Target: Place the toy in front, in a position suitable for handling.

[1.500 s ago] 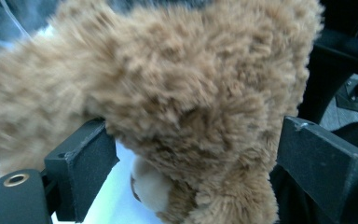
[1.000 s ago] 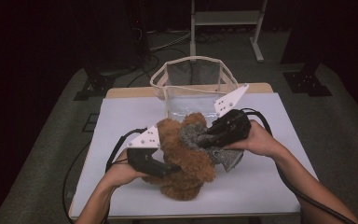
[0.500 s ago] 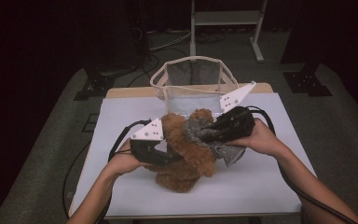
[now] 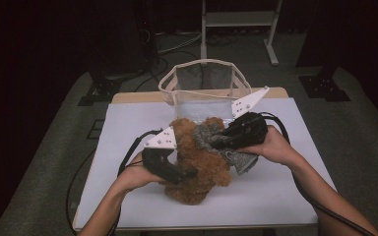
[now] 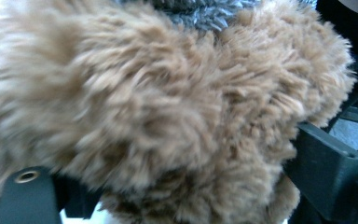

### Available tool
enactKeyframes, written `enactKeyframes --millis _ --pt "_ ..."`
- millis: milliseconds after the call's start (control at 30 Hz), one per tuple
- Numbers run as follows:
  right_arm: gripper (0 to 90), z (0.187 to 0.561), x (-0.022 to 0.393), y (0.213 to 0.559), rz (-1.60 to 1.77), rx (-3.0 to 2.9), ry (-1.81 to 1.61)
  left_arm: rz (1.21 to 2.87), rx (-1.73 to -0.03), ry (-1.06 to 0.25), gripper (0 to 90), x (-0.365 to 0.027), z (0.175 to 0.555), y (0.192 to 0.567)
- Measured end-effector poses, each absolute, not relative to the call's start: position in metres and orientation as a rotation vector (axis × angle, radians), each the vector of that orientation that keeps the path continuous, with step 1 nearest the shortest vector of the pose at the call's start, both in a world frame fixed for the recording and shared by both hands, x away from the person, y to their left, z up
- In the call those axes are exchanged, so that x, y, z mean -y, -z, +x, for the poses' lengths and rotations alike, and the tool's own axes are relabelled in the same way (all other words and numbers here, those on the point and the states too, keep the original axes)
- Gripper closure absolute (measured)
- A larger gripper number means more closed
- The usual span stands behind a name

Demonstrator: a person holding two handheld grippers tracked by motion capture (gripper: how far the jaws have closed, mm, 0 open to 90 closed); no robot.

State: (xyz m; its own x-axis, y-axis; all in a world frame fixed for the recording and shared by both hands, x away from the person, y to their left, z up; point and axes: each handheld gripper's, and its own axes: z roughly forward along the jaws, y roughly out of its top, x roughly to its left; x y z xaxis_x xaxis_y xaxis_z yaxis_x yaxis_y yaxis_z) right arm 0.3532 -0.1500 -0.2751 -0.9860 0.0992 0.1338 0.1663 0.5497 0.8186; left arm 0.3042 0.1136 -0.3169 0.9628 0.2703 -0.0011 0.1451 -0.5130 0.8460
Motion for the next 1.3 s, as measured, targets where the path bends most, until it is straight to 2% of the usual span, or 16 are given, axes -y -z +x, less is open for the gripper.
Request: enactKeyframes --millis 100,167,233,300,733,1033,1300 --pt "75.8 0.351 0.147 0.274 -0.215 2.712 1.435 2.134 -0.298 -0.159 13.6 -0.110 0.304 0.315" --pt "75.8 0.349 0.146 0.274 -0.211 2.713 1.438 2.133 -0.278 -0.186 25.3 -0.109 0.302 0.314" --pt "75.8 0.349 0.147 0.273 -0.212 2.693 1.456 2.132 -0.248 -0.203 41.4 -0.109 0.299 0.314" --pt "75.7 0.348 0.147 0.271 -0.198 2.687 1.465 2.117 -0.224 -0.208 47.8 -0.108 0.297 0.315" --pt "75.7 0.360 0.141 0.258 -0.225 2.730 1.448 2.095 -0.161 -0.202 49.3 -0.109 0.295 0.315" --pt "75.7 0.364 0.172 0.273 -0.335 2.765 1.402 2.074 -0.172 -0.190 49.2 -0.117 0.295 0.317" --pt "75.8 0.345 0.169 0.265 -0.215 2.760 1.427 2.061 -0.195 -0.195 49.2 -0.116 0.301 0.312"
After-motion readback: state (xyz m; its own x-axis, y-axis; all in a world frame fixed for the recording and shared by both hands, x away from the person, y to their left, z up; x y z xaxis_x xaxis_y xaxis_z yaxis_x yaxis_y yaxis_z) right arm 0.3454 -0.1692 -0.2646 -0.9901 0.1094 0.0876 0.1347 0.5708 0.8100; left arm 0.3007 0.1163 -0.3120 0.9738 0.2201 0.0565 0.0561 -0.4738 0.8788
